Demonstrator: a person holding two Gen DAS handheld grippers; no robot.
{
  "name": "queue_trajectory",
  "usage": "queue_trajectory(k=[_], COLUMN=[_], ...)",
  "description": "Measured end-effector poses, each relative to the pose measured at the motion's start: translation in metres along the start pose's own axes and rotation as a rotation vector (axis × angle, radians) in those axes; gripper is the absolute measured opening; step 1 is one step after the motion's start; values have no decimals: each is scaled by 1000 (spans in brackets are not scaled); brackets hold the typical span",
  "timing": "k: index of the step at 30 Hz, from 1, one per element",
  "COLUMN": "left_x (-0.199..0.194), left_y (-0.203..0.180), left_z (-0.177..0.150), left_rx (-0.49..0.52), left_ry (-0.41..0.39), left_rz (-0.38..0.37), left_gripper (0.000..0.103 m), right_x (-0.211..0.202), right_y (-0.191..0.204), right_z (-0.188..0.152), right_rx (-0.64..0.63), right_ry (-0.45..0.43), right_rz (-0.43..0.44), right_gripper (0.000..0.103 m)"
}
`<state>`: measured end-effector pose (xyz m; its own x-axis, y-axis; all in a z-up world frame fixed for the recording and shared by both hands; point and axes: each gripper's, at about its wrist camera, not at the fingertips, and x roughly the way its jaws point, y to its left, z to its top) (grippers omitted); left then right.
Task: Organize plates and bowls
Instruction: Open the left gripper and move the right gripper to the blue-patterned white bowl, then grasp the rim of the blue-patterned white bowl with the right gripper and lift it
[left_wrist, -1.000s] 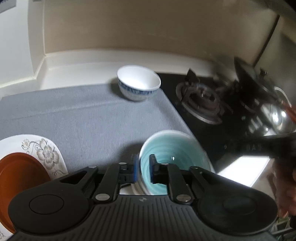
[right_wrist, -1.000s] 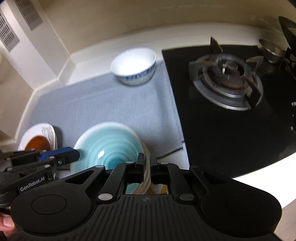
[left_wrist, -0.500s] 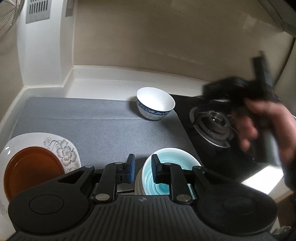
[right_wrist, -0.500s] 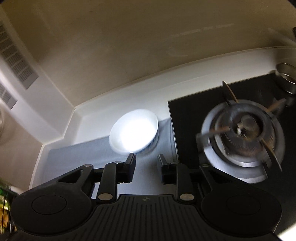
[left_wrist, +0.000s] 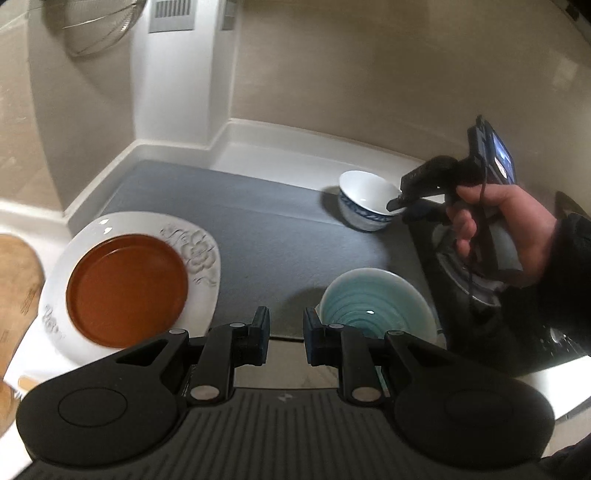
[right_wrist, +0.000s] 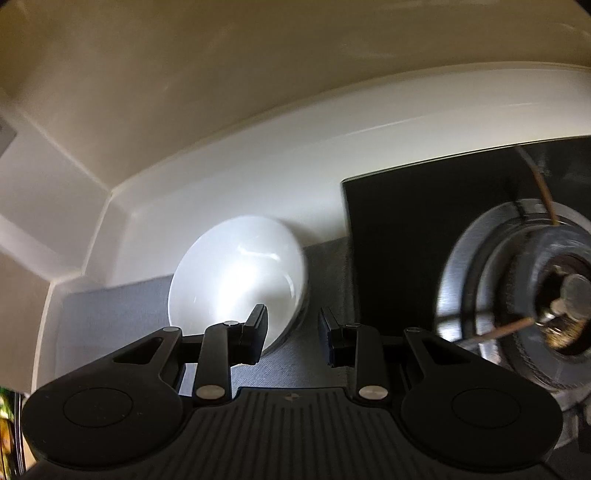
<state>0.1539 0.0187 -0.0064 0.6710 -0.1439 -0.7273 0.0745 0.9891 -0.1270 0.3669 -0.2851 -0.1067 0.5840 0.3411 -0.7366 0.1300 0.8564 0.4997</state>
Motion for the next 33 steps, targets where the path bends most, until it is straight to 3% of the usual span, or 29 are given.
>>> queue_trajectory(k=[2, 10, 20, 23, 24, 33], left_x=[-2, 3, 16, 18, 19, 20], left_y=[-1, -3, -7, -7, -8, -11], left_z=[-3, 7, 21, 23, 24, 24], left_rx=[-7, -14, -14, -11, -20, -15], left_ry=[3, -21, -43, -47, -55, -59], left_rz=[11, 31, 23, 22, -18, -21], left_gripper=[21, 21, 21, 21, 21, 21], right_x=[6, 3, -5, -4, -3, 2], right_y=[3, 3, 30, 28, 26, 16], right_z=[0, 0, -18, -20, -20, -20], right_rx=[-24, -39, -147, -141, -127, -75], right_ry=[26, 39, 173, 179, 195, 217], right_rz=[-4, 30, 122, 117, 118, 148], right_gripper=[25, 16, 15, 15, 15, 15])
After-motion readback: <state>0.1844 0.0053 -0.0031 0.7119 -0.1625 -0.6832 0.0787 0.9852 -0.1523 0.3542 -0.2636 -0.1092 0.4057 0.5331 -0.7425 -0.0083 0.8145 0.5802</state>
